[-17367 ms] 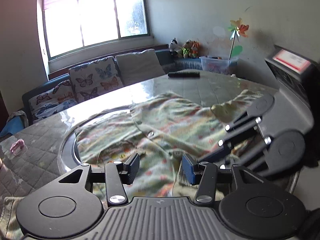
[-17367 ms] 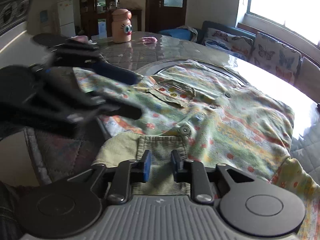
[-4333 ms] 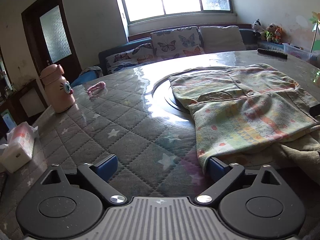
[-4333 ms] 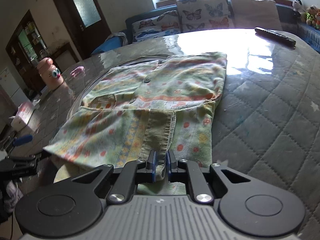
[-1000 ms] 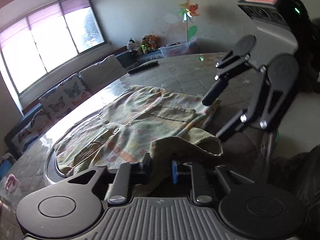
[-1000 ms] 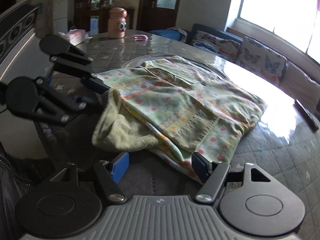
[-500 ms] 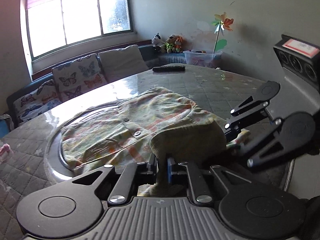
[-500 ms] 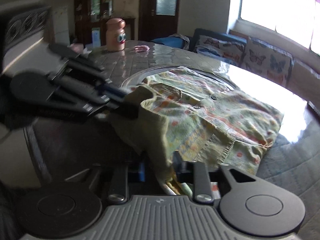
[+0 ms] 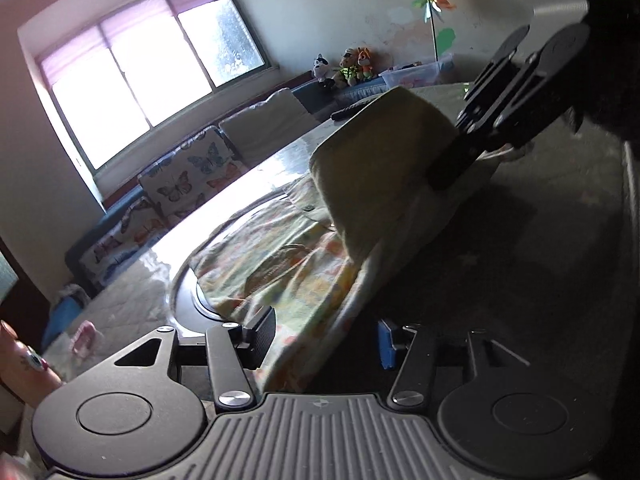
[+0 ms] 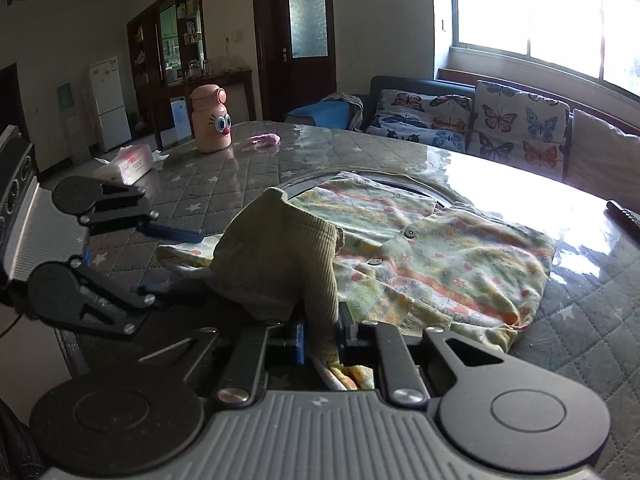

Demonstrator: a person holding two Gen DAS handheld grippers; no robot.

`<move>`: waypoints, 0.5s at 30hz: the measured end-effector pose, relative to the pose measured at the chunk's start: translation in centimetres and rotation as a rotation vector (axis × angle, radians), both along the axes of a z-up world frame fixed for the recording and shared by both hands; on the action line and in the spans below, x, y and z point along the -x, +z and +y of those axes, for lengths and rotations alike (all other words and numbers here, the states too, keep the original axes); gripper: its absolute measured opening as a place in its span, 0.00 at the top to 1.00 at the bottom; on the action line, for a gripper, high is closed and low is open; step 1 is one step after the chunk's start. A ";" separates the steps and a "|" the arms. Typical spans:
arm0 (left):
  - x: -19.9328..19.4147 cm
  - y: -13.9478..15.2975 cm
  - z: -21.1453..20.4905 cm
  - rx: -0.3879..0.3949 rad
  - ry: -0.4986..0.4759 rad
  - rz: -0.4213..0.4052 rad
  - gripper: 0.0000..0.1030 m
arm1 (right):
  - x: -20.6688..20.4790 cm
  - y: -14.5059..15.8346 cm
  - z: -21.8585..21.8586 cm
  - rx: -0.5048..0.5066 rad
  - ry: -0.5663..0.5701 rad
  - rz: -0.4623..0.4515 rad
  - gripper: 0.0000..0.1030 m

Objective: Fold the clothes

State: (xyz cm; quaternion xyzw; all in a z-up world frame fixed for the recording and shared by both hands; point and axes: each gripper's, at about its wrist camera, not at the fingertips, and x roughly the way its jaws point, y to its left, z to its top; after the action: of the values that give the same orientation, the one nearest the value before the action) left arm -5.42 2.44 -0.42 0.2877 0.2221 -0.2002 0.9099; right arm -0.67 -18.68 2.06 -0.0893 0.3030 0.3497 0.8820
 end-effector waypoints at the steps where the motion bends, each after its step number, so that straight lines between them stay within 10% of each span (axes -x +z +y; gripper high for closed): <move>1: -0.1 -0.1 0.0 -0.006 -0.003 0.002 0.65 | 0.1 0.0 0.0 -0.001 -0.002 -0.001 0.89; 5: 0.0 0.0 0.4 0.018 -0.010 0.022 0.90 | 0.8 0.2 -0.1 -0.019 -0.005 -0.014 0.91; 15: 6.3 4.7 1.6 0.143 -0.057 0.089 0.93 | 5.9 4.4 -2.3 -0.068 0.097 -0.019 0.92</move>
State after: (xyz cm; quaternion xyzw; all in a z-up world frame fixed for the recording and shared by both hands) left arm -11.76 4.06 4.32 0.2192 0.2393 -0.2540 0.9112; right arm -6.53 -21.03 6.51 -0.0772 0.2780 0.4013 0.8693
